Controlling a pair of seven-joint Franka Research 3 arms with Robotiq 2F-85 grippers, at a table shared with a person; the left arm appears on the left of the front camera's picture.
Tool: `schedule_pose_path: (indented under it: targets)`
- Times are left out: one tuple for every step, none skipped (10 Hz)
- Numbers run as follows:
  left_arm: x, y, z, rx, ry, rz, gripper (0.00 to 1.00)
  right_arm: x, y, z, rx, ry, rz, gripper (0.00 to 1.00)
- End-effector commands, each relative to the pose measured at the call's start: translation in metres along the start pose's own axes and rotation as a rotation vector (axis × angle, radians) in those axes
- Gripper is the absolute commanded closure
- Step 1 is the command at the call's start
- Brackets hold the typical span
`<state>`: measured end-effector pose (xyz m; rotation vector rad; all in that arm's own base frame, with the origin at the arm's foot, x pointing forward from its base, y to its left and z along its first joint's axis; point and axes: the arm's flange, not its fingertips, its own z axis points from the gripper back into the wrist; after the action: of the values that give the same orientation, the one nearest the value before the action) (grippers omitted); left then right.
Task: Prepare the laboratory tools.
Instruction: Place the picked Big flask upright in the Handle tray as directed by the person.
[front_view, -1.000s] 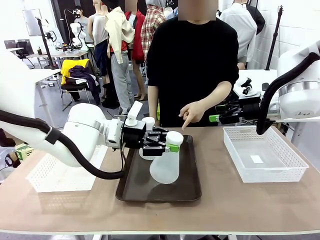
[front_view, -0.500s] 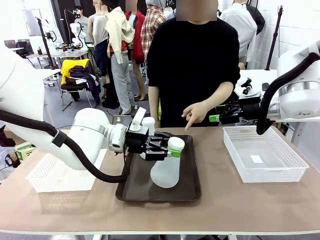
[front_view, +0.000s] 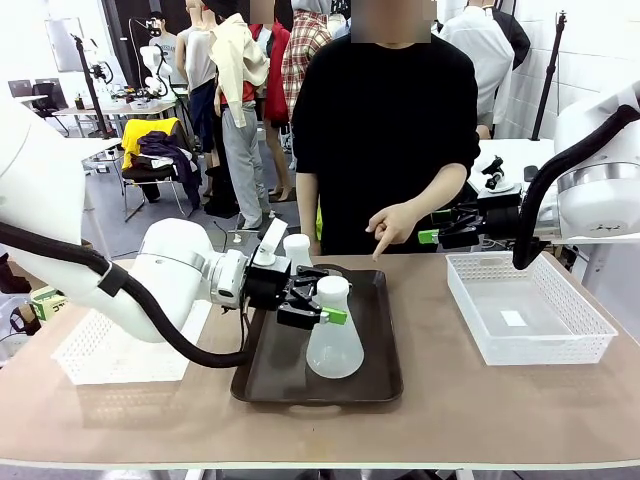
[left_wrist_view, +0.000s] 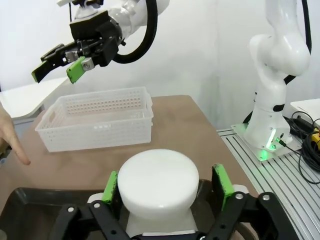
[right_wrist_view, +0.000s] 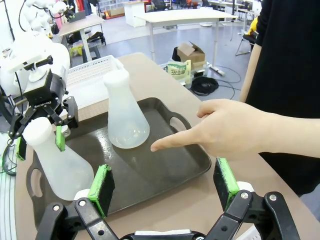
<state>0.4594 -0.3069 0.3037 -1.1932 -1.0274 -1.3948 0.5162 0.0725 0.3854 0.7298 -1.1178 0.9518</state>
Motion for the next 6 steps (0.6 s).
schedule_pose_path:
  targets:
    - [0.004,-0.005,0.008,-0.005,0.041,0.032,0.00,0.001,0.000,-0.001,-0.003,0.008,-0.001,0.00]
    - [0.004,-0.006,0.011,-0.006,0.044,0.041,0.00,0.001,0.000,-0.001,-0.003,0.008,-0.001,0.00]
    - [0.002,-0.008,0.014,0.000,0.049,0.050,0.00,0.001,0.000,-0.001,-0.003,0.008,-0.001,0.00]
    - [-0.002,-0.008,0.019,0.008,0.045,0.075,0.00,0.001,0.000,-0.001,-0.003,0.008,-0.001,0.00]
    - [-0.006,-0.007,0.023,-0.025,0.057,0.115,0.00,0.001,0.000,-0.001,-0.003,0.008,-0.001,0.00]
    - [-0.004,-0.005,0.013,0.007,0.024,0.048,0.00,0.001,0.000,-0.001,-0.003,0.008,-0.001,0.00]
